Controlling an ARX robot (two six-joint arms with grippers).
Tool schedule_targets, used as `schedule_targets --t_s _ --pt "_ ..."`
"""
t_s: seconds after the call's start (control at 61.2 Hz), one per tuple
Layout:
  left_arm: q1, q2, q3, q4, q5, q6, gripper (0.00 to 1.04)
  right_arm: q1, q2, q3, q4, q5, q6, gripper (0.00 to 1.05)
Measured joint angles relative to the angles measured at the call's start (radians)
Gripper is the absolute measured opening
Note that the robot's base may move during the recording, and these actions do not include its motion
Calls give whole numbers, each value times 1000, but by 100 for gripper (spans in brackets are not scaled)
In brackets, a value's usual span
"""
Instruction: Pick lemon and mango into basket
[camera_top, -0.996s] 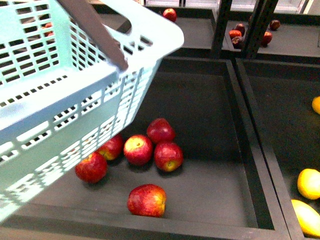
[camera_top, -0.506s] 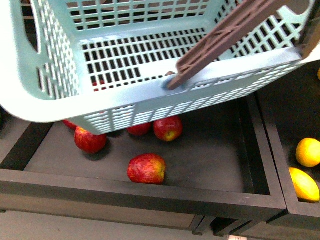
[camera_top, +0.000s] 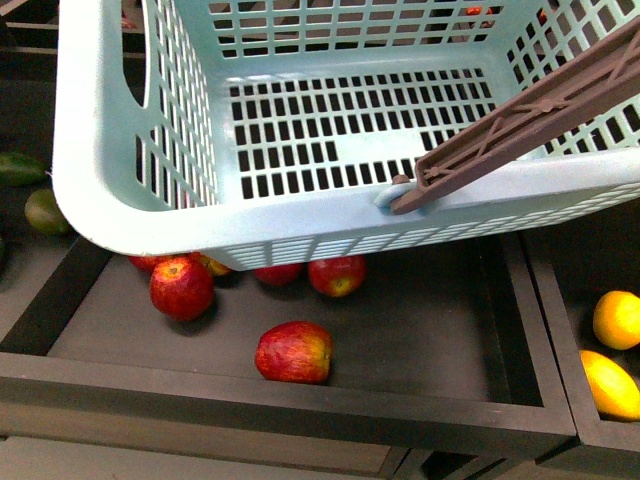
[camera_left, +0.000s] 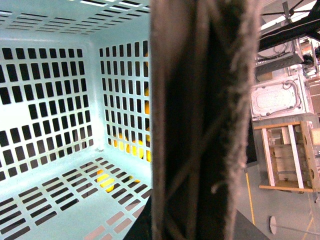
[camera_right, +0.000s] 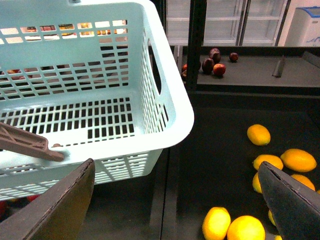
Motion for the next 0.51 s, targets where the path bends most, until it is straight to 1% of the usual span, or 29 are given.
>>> schedule_targets --t_s 0.163,0.278,0.294,0.327,0.408,0.457,0.506 --pt "0 0 0 0 -3 6 5 0 0 0 2 1 10 96" --pt "0 0 0 0 -2 6 5 -19 0 0 111 4 215 96" --pt "0 0 0 0 -2 6 5 -29 3 0 124 3 259 96" --pt "0 0 0 0 -1 6 5 -50 9 0 133 -7 298 96" --pt "0 0 0 0 2 6 5 -117 60 1 188 -54 355 96" --pt "0 -1 0 0 2 6 5 -174 143 4 272 -89 381 96" --pt "0 -1 0 0 2 6 5 -240 293 12 418 -108 388 96"
